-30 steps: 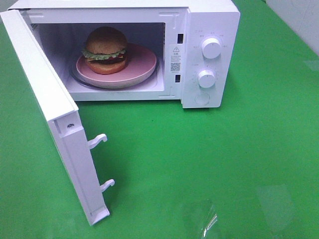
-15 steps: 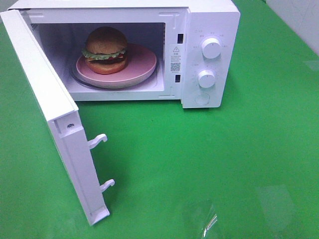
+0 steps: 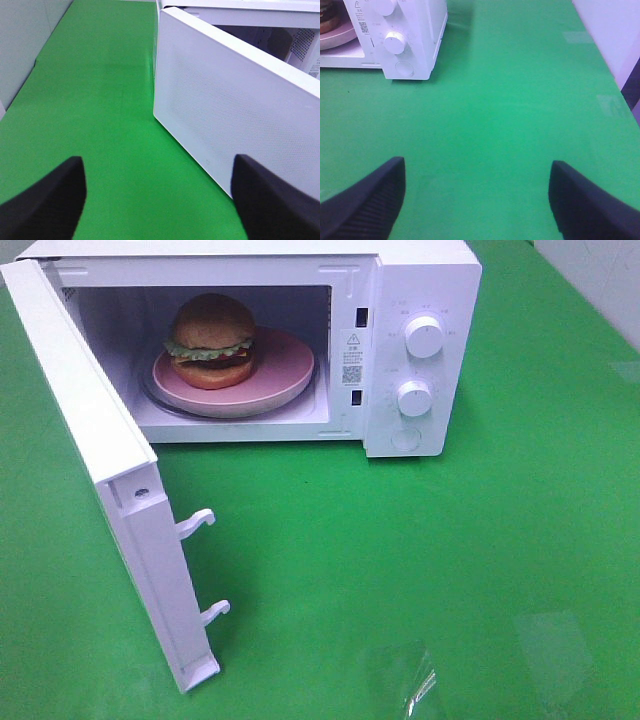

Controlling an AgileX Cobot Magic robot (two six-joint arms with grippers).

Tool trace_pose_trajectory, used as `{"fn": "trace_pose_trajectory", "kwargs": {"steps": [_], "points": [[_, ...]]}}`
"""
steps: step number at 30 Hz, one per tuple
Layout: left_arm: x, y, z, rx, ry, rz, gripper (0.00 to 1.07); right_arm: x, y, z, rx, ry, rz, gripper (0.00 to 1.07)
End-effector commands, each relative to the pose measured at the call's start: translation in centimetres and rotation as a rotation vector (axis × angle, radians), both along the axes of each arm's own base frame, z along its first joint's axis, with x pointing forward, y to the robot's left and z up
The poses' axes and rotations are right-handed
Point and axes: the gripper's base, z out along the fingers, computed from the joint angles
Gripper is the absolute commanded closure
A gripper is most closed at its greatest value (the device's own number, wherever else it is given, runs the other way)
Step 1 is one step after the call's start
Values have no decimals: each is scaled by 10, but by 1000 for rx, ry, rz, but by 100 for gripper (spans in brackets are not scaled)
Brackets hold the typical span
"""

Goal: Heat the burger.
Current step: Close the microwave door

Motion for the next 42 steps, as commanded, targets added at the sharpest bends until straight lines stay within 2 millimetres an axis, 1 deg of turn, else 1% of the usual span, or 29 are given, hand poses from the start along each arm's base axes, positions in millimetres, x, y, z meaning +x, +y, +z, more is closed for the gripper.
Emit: {"fn": "trace_pose_trajectory", "kwargs": {"steps": [1, 2, 3, 4, 5, 6, 7, 8, 9, 10, 11, 12, 13, 14, 15, 16, 17, 18, 20, 23, 24, 25, 26, 27, 28, 31, 33, 38, 42], "points": [[9, 0, 7, -4, -23, -3, 53, -4, 0, 0, -2, -33, -3, 32], [20, 0, 8, -5, -7, 0, 64, -4, 0, 0, -2, -33, -3, 32], [20, 0, 8, -5, -7, 0, 64, -4, 0, 0, -2, -33, -3, 32], [32, 0, 10, -6, 4, 4, 76, -4, 0, 0, -2, -33, -3, 32], [32, 0, 10, -6, 4, 4, 76, -4, 0, 0, -2, -33, -3, 32], [45, 0, 11, -9, 5, 8, 90, -4, 0, 0, -2, -33, -3, 32], [45, 0, 11, -9, 5, 8, 90, -4, 0, 0, -2, -33, -3, 32], [57, -1, 10, -22, 12, 8, 102, -4, 0, 0, -2, -33, -3, 32], [62, -1, 9, -25, 8, 9, 106, -4, 0, 0, -2, -33, -3, 32], [62, -1, 9, -25, 8, 9, 106, -4, 0, 0, -2, -33, -3, 32], [75, -1, 7, -30, -4, 16, 107, -4, 0, 0, -2, -33, -3, 32], [75, -1, 7, -30, -4, 16, 107, -4, 0, 0, -2, -33, -3, 32], [87, 0, 4, -34, -27, 24, 107, -4, 0, 0, -2, -33, -3, 32], [87, 0, 4, -34, -27, 24, 107, -4, 0, 0, -2, -33, -3, 32], [97, 0, -1, -36, -57, 34, 107, -4, 0, 0, -2, -33, -3, 32], [97, 0, -1, -36, -57, 34, 107, -4, 0, 0, -2, -33, -3, 32], [105, 1, -7, -38, -93, 44, 107, -4, 0, 0, -2, -33, -3, 32], [105, 1, -7, -38, -93, 44, 107, -4, 0, 0, -2, -33, -3, 32], [119, 3, -24, -39, -183, 68, 107, -4, 0, 0, -2, -33, -3, 32], [122, 3, -29, -39, -203, 74, 107, -4, 0, 0, -2, -33, -3, 32], [127, 4, -38, -32, -236, 83, 107, -4, 0, 0, -2, -33, -3, 32], [127, 4, -38, -32, -236, 83, 107, -4, 0, 0, -2, -33, -3, 32], [131, 5, -45, -23, -256, 87, 107, -4, 0, 0, -2, -33, -3, 32], [131, 5, -45, -23, -256, 87, 107, -4, 0, 0, -2, -33, -3, 32], [136, 5, -52, -11, -269, 86, 107, -4, 0, 0, -2, -33, -3, 32], [141, 4, -58, 7, -273, 79, 107, -4, 0, 0, -2, -33, -3, 32], [155, 0, -70, 27, -231, 34, 107, -4, 0, 0, -2, -33, -3, 32], [163, -5, -78, 43, -200, -30, 107, -4, 0, 0, -2, -33, -3, 32], [173, -13, -89, 35, -182, -117, 107, -4, 0, 0, -2, -33, -3, 32]]}}
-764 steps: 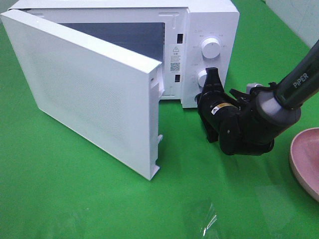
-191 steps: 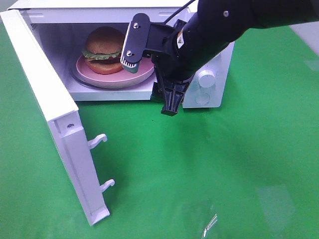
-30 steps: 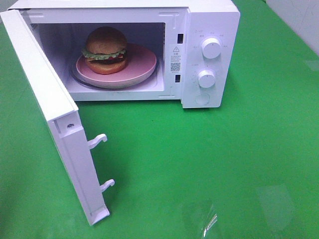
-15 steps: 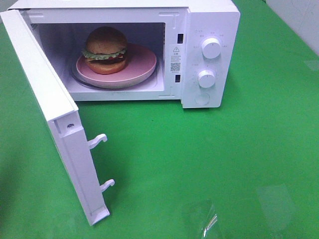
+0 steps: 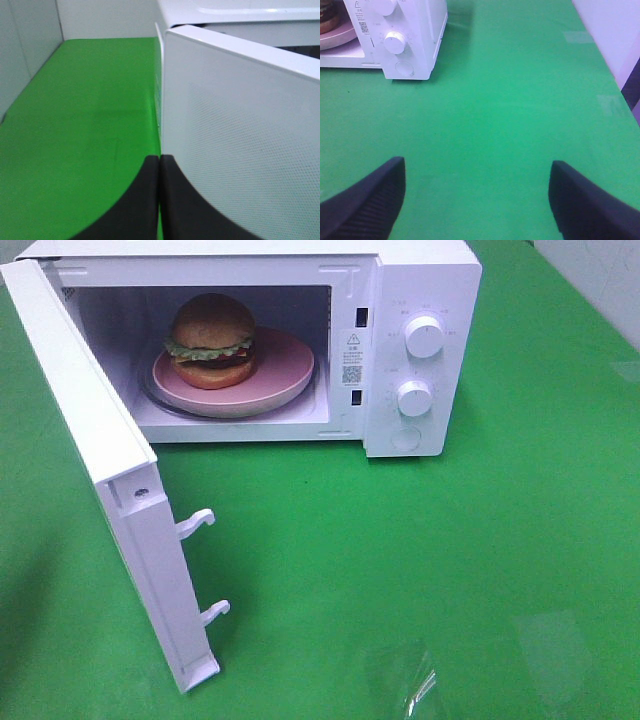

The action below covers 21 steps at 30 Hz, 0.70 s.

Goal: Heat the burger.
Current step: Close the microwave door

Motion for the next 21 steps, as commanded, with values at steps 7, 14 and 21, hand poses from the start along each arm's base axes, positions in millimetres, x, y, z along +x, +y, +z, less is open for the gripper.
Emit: {"fn": "trace_pose_trajectory", "kwargs": {"steps": [7, 14, 21], "points": [[18, -20, -19, -43, -2, -208, 107, -4, 0, 0, -3, -33, -4, 32], [39, -34, -27, -76, 40, -316, 107, -4, 0, 0, -3, -33, -4, 32], [52, -56, -42, -56, 79, -386, 107, -4, 0, 0, -3, -33, -4, 32]]}}
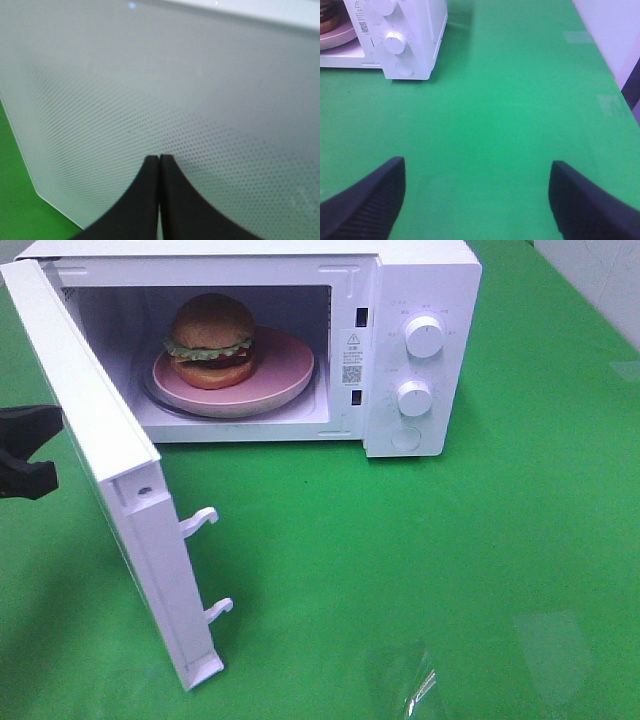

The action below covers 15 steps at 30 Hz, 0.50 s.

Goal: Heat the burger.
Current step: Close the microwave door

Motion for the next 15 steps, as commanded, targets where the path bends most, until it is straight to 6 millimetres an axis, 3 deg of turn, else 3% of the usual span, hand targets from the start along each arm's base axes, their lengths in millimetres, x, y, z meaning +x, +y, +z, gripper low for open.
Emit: {"fn": "trace_pose_trajectory", "kwargs": {"steps": [1, 7, 15], "points": [[3, -5, 1, -11, -24, -17, 107, -4, 0, 0, -3, -33, -4, 32], [8, -21, -10, -64, -29, -42, 107, -4, 0, 0, -3, -33, -4, 32], [20, -43, -9, -79, -40, -76, 107, -4, 0, 0, -3, -33, -4, 32]]}}
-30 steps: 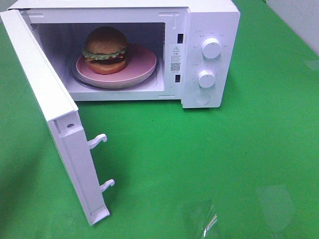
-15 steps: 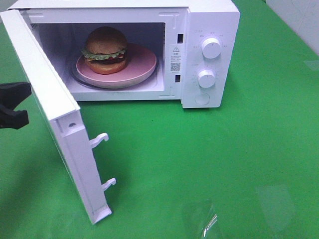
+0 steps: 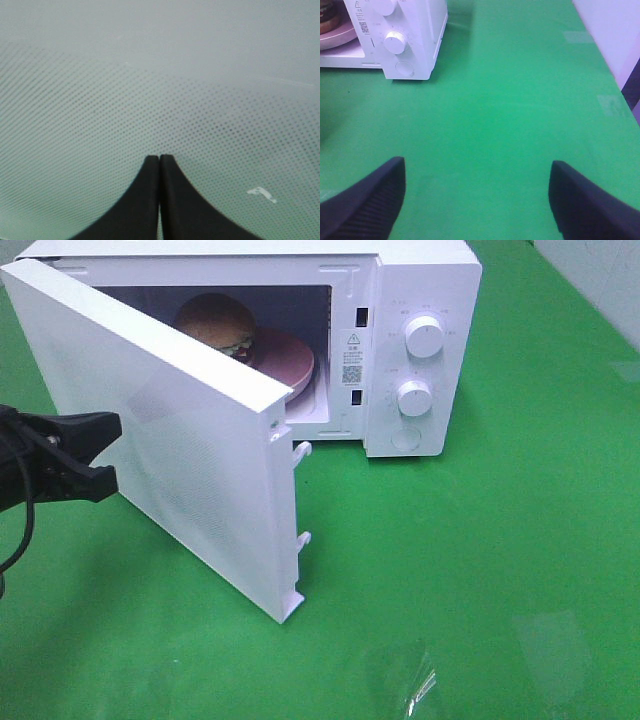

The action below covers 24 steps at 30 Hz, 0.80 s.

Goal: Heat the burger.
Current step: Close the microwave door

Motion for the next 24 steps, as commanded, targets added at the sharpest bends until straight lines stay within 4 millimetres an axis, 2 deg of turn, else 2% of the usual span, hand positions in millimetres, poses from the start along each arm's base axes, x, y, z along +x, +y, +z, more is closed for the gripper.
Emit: {"fn": "trace_pose_trajectory", "kwargs": {"steps": [1, 7, 17, 22, 24], "points": [[9, -13, 5, -21, -37, -5, 107, -4, 0, 0, -3, -33, -4, 32], [20, -30, 3, -42, -37, 18, 107, -4, 0, 0, -3, -33, -4, 32], [41, -72, 5, -34, -25, 10, 107, -4, 0, 0, -3, -33, -4, 32], [48, -84, 7, -45, -26, 4, 107, -4, 0, 0, -3, -33, -4, 32], [59, -95, 7, -47, -11, 13, 107, -4, 0, 0, -3, -33, -4, 32]]}}
